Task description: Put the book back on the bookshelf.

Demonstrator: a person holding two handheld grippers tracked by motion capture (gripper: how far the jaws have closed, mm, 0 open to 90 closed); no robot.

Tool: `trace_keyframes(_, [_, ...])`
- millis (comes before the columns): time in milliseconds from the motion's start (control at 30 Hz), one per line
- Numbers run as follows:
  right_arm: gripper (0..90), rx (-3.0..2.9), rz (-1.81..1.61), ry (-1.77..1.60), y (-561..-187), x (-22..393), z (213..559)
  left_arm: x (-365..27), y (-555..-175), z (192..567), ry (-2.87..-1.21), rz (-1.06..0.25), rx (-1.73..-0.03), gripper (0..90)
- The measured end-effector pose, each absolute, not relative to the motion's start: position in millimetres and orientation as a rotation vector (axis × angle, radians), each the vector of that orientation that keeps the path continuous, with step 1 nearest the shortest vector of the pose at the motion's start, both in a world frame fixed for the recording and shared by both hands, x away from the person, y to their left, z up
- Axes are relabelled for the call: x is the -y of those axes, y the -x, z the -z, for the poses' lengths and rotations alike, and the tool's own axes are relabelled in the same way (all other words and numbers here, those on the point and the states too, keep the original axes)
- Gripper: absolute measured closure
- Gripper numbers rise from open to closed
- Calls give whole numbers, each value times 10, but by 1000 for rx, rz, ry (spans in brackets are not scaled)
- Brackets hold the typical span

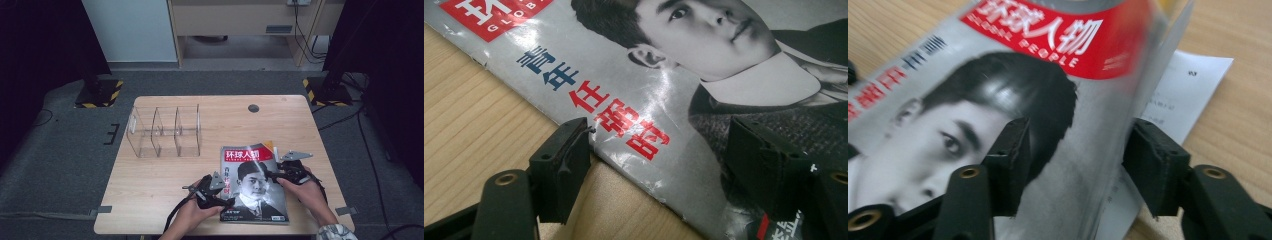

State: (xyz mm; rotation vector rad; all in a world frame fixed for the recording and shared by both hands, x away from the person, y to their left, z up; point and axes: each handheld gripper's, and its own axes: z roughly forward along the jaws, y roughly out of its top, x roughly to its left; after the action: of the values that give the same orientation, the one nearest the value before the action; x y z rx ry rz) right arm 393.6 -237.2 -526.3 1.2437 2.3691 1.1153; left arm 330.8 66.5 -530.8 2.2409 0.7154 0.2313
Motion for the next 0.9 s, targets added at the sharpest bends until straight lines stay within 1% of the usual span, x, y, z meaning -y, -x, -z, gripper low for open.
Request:
trace_keyframes(67, [427,-2369,-1107,-1255,-3941,2370,5283,-665,-3308,5308,-2241,-231,-715,250])
trace_keyframes(200, [393,-2364,-1151,-1302,-3971,2389,5298,-665,-3311,5307,-2242,-230,-713,249])
trace_keyframes(233, [403,-2371,-1144,-1285,-3974,2390,5295,-665,-3311,5307,-2242,-230,-713,249])
trace_keyframes(300, [458,-2379,-1149,-1270,-3965,2384,5282,-665,-3311,5306,-2243,-230,-712,249])
trace_keyframes(333, [458,-2379,-1149,-1270,-3965,2384,5282,-665,-3311,5306,-2243,-230,-712,250])
trace_keyframes(367, [482,-2385,-1169,-1231,-3949,2366,5265,-665,-3312,5307,-2243,-229,-711,250])
trace_keyframes(567, [483,-2388,-1160,-1222,-3948,2336,5265,-667,-3318,5306,-2245,-229,-704,249])
trace_keyframes(633, [524,-2392,-1127,-1180,-3930,2308,5252,-667,-3319,5306,-2245,-229,-702,249])
trace_keyframes(667, [524,-2392,-1127,-1180,-3930,2308,5252,-667,-3320,5306,-2246,-228,-701,249])
trace_keyframes(733, [597,-2385,-1134,-1160,-3912,2289,5217,-668,-3323,5306,-2247,-227,-697,249])
trace_keyframes(800, [598,-2390,-1134,-1155,-3906,2287,5208,-668,-3324,5306,-2247,-227,-696,249])
trace_keyframes(900, [574,-2395,-1115,-1152,-3904,2257,5212,-666,-3325,5308,-2244,-229,-695,248])
